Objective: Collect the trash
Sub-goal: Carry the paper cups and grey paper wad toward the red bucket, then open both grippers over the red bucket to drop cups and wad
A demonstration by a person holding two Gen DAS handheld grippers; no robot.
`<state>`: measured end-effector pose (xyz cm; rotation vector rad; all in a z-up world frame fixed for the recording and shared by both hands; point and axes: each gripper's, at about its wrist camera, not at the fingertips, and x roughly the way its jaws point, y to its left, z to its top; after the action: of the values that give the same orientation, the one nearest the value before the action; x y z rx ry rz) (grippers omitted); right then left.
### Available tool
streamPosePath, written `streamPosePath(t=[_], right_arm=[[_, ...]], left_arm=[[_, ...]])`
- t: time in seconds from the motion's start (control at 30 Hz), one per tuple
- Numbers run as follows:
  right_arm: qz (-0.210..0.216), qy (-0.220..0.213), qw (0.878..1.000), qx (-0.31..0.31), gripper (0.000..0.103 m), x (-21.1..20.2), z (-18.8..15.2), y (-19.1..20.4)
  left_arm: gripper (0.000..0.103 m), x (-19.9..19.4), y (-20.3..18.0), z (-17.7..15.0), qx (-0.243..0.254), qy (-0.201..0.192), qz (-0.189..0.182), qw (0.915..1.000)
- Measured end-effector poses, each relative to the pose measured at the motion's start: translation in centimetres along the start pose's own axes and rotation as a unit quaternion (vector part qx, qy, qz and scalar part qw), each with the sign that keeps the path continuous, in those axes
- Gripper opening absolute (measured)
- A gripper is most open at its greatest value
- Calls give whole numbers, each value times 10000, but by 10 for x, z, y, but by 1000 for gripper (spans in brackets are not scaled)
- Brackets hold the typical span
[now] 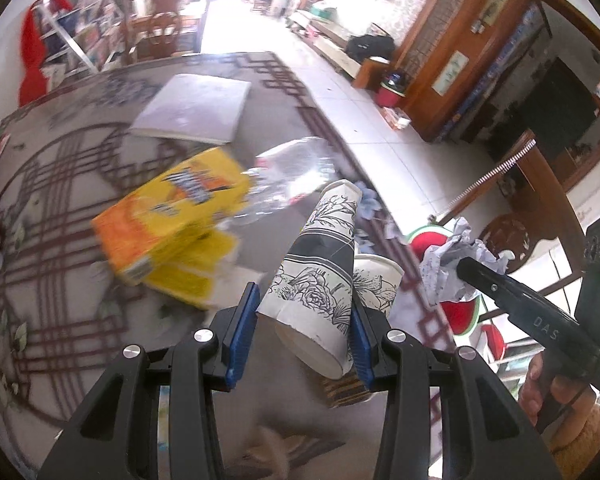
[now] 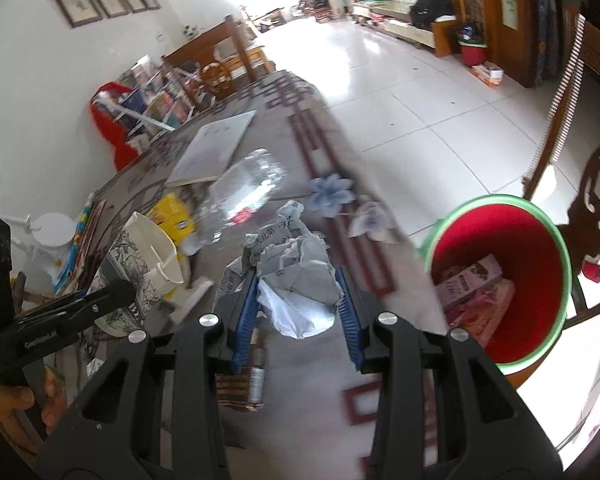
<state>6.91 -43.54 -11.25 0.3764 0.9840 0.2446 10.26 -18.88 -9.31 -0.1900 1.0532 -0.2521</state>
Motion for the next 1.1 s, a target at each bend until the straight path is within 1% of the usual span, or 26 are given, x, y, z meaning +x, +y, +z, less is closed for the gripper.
streamPosePath(t=[0.17, 0.27, 0.47, 0.6, 0.77, 0.97, 1.0, 1.03, 1.07, 1.1], right_arm=[[-290, -92, 9988, 388, 37, -10, 2, -49], [-512, -167, 9966, 624, 37, -19, 4, -78], [-968, -373, 9890, 1051, 37, -40, 8, -138], [-1162, -463, 9840, 1265, 37, -51, 8, -167], [-1246, -518, 9809, 1404, 37, -58, 9, -187], [-1249, -512, 9792, 1515, 37, -58, 8, -204], [-1244, -517, 9792, 1520, 39, -58, 9, -205], [-1231, -529, 9790, 1535, 39, -57, 10, -205], [-1241, -545, 9784, 1562, 42, -57, 10, -206], [-1232, -556, 9780, 1589, 49, -57, 11, -208]], left_arm=[[39, 22, -46, 13, 401, 91, -213, 9989], [39, 38, -77, 20, 670, 161, -379, 9969], [39, 75, -138, 31, 1142, 396, -730, 9900], [39, 94, -174, 35, 1450, 490, -874, 9843], [39, 112, -209, 37, 1733, 592, -923, 9788], [40, 120, -229, 36, 1870, 616, -947, 9758], [40, 120, -230, 37, 1877, 602, -932, 9759], [42, 120, -230, 37, 1868, 570, -907, 9765], [50, 120, -231, 38, 1843, 534, -875, 9775], [59, 120, -232, 40, 1814, 510, -874, 9782]])
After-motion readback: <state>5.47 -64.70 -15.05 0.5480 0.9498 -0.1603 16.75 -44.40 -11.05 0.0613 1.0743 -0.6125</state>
